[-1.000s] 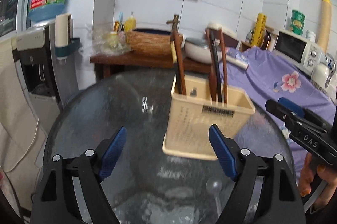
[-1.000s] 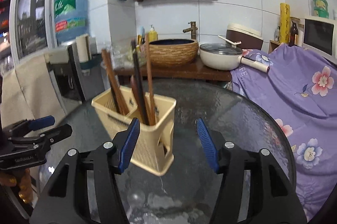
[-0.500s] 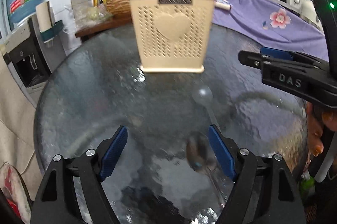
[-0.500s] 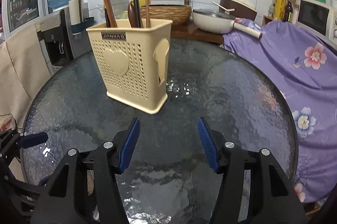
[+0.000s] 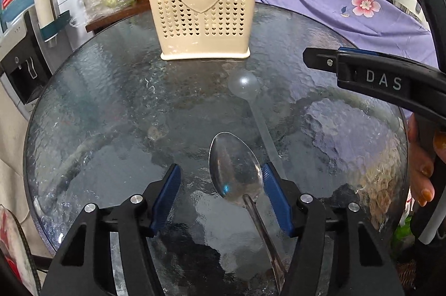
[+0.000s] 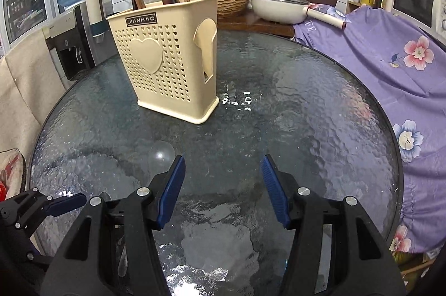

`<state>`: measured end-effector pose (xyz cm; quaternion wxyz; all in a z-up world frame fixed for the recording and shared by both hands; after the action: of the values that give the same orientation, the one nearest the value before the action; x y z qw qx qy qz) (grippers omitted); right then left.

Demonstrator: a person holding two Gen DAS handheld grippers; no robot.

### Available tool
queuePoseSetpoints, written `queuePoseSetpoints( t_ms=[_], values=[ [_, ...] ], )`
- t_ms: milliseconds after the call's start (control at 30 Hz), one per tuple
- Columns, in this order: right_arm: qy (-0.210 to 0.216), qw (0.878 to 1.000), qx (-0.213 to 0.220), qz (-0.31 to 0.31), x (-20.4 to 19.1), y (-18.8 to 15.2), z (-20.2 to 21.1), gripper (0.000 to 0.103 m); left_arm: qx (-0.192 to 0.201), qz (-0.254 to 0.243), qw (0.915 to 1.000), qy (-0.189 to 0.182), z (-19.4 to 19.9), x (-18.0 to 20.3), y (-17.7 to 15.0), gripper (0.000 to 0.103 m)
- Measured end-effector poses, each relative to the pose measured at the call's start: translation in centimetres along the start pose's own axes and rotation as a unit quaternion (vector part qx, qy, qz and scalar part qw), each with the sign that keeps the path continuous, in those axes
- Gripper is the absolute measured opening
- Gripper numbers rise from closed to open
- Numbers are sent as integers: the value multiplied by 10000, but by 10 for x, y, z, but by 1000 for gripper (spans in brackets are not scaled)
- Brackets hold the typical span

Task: Organize utensils
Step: 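Close left tool on a metal spoon while right tool grips another spoon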

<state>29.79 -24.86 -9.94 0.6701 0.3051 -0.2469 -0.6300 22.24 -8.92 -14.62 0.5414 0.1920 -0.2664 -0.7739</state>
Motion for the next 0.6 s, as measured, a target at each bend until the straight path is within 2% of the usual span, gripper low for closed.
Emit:
queuePoseSetpoints(
  t_ms=[167, 300, 600],
  values=[
    [28, 9999, -68, 84, -6, -2, -4, 57, -17, -64, 10000, 58, -3, 4, 2, 53],
    [101, 9997, -209, 104, -12, -4, -10, 57, -3, -51, 10000, 66, -3, 4, 5, 42],
    [435, 9963, -715, 208, -43, -13, -33, 57, 5, 216, 9997, 106, -4, -23, 7, 40]
  ],
)
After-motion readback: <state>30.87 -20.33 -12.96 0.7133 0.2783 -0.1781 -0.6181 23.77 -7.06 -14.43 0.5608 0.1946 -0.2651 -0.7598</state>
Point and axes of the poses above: each gripper's, at about its wrist camera, not at the fingertips, and z roughly against the way its jaws point, x to its right, y to its top, the point moved 9 cm from there along -z, roughly the way its jaws point, and after that the axes turned 1 degree about -z, right-handed, at the moved point
